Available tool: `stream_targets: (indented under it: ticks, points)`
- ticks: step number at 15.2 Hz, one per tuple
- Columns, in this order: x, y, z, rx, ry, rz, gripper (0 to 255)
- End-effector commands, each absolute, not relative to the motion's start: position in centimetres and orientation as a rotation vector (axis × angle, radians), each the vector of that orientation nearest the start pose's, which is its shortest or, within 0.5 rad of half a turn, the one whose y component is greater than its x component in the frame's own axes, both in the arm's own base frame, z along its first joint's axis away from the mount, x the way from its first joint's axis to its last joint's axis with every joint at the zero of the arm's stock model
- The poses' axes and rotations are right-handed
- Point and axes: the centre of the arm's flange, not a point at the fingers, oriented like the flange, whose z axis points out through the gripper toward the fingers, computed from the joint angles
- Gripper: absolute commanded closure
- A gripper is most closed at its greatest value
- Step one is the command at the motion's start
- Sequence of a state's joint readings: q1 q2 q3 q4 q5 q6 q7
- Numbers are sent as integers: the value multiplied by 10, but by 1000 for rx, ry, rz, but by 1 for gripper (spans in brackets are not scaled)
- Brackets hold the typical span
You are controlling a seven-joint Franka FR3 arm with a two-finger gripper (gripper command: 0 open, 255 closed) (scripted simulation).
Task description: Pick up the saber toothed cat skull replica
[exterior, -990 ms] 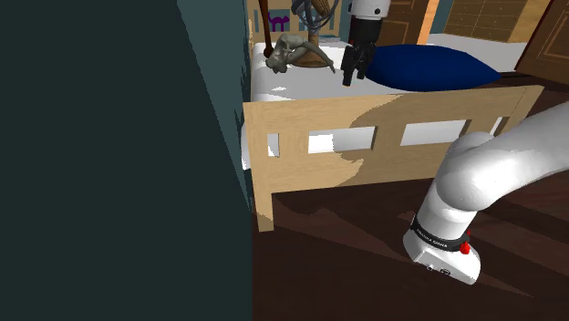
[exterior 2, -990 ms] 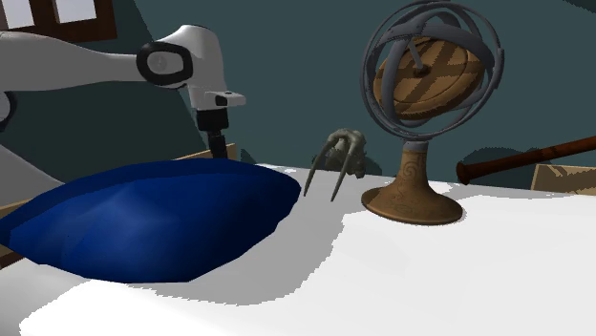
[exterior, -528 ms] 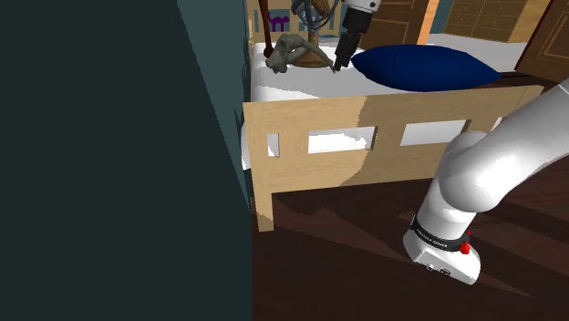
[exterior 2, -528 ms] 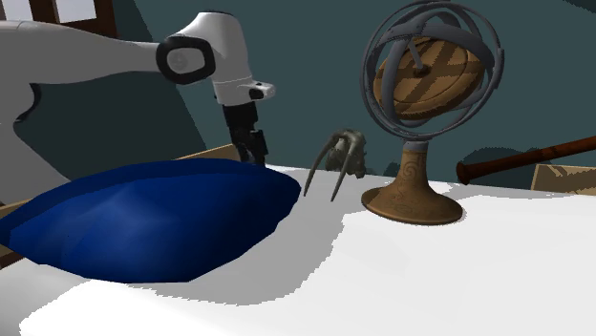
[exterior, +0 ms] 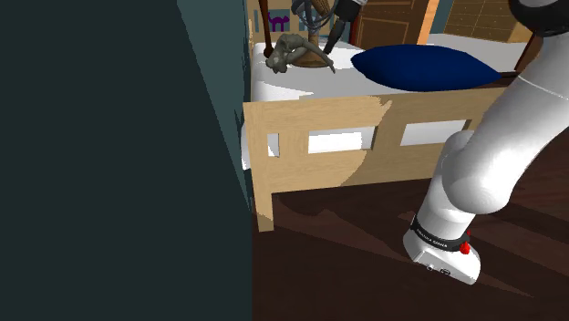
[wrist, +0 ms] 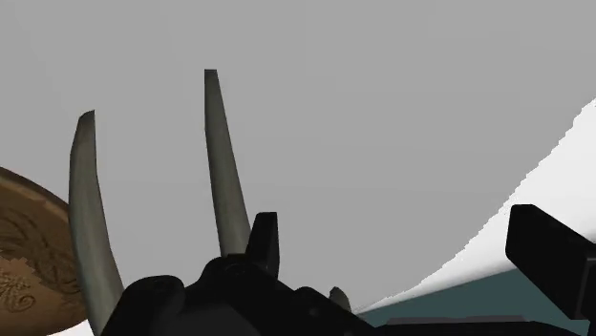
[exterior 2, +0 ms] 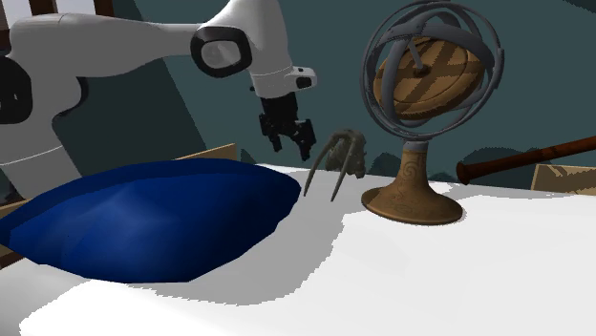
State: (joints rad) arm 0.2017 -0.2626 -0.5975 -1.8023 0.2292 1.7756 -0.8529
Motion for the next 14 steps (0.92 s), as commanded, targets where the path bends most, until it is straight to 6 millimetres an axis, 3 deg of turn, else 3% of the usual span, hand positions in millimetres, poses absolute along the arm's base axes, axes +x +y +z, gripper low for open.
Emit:
stream_targets:
  ticks: [1, 6, 14]
  points:
    - [478, -226, 657, -2772, -708, -604, 0]
    - [525, -257, 674, -2639, -873, -717, 0]
    - [525, -257, 634, -2639, -873, -717, 0]
